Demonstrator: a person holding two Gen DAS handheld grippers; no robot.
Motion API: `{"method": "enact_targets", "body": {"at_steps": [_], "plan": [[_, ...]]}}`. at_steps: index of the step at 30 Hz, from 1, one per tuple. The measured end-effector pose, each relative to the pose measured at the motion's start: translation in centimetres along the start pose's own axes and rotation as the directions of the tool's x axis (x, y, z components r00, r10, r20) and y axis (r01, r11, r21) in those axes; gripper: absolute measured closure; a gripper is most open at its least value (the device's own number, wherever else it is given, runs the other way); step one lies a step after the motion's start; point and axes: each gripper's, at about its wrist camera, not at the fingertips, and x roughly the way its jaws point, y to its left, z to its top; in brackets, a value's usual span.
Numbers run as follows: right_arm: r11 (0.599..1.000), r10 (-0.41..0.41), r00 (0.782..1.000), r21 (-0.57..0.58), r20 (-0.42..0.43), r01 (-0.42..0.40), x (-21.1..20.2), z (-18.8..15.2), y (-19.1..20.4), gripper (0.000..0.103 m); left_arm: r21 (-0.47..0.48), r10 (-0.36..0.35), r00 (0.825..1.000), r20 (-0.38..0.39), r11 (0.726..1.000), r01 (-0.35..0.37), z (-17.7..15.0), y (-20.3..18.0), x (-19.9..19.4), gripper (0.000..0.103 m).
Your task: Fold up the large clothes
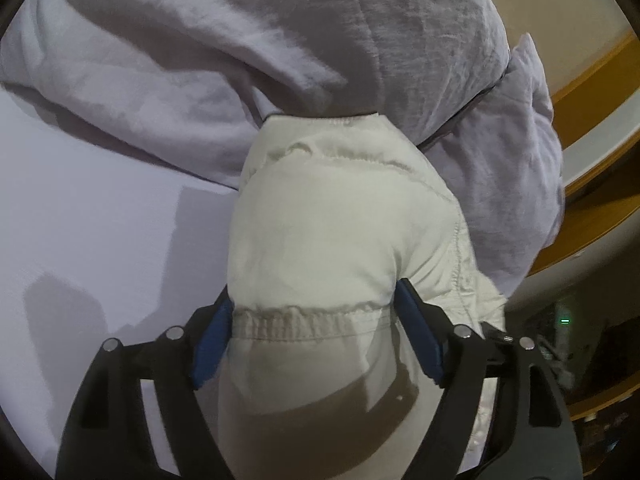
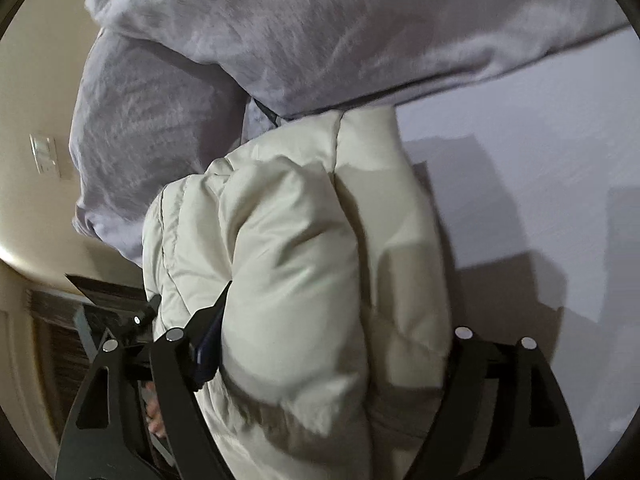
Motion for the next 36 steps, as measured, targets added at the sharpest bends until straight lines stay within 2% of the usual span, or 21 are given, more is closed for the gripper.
{"method": "enact_targets", "body": {"at_steps": [1, 4, 7, 9, 12, 16, 22, 25, 28, 33, 36], "plan": [[0.999, -0.041, 0.999, -0.024, 0.032, 0.042, -1.1, -0.1, 0.2, 0.019, 0.012, 0.016, 1.000, 0.005, 1.000, -0.016, -0.1, 0.0, -0.2, 0.024], [0.993, -0.100, 0.989, -0.052, 0.110, 0.106, -3.2, 0.1, 0.5, 0.019, 0.063, 0.090, 0.994, 0.057, 0.994, -0.094, 0.2, -1.1, -1.0, 0.023], [0.974, -0.173, 0.966, -0.112, 0.193, 0.196, -4.5, 0.3, 2.1, 0.019, 0.127, 0.157, 0.977, 0.141, 0.976, -0.175, 0.6, -3.2, -1.8, 0.021], [0.956, -0.197, 0.951, -0.167, 0.240, 0.240, -4.7, 0.3, 3.8, 0.019, 0.154, 0.168, 0.969, 0.182, 0.968, -0.196, 0.6, -4.5, -2.1, 0.020], [0.914, -0.226, 0.923, -0.261, 0.310, 0.312, -4.0, 0.0, 6.7, 0.024, 0.204, 0.170, 0.959, 0.226, 0.955, -0.217, 0.5, -6.8, -2.3, 0.018], [0.852, -0.244, 0.894, -0.357, 0.375, 0.382, -2.0, -0.7, 10.1, 0.032, 0.283, 0.193, 0.946, 0.261, 0.921, -0.267, -0.1, -9.3, -1.6, 0.017], [0.749, -0.270, 0.849, -0.455, 0.454, 0.482, 1.4, -2.3, 12.4, 0.033, 0.339, 0.260, 0.926, 0.275, 0.875, -0.346, -1.0, -9.8, 0.3, 0.017], [0.739, -0.289, 0.845, -0.456, 0.449, 0.495, 2.5, -2.5, 11.3, 0.033, 0.350, 0.282, 0.917, 0.280, 0.860, -0.372, -1.3, -9.4, 1.1, 0.017], [0.751, -0.276, 0.847, -0.449, 0.453, 0.485, 3.1, -2.6, 10.4, 0.033, 0.355, 0.275, 0.919, 0.281, 0.860, -0.366, -1.3, -9.1, 1.4, 0.014], [0.722, -0.284, 0.834, -0.467, 0.473, 0.511, 4.0, -2.8, 10.3, 0.033, 0.365, 0.277, 0.919, 0.281, 0.854, -0.369, -1.6, -8.9, 2.2, 0.013], [0.724, -0.281, 0.835, -0.467, 0.473, 0.508, 4.2, -2.7, 10.1, 0.032, 0.365, 0.275, 0.920, 0.279, 0.856, -0.367, -1.6, -8.7, 2.7, 0.012]]}}
